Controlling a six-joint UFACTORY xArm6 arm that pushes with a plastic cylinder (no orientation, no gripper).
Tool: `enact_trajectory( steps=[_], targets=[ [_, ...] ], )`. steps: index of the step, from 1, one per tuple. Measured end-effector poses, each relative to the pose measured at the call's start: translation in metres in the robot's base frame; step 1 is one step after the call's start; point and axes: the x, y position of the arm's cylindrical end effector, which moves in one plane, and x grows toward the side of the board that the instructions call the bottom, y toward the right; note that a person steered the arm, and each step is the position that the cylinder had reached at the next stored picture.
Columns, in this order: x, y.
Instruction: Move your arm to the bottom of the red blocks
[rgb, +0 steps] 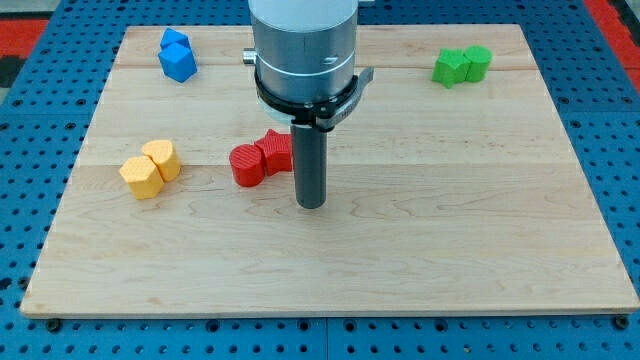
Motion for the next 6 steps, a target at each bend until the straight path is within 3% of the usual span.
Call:
enact_trajectory(
  steps=[2,3,5,6],
  targets=[
    [0.004,-0.054],
    [0.004,-0.054],
    [-0.037,-0.058],
    [-0.059,-0.031]
  ],
)
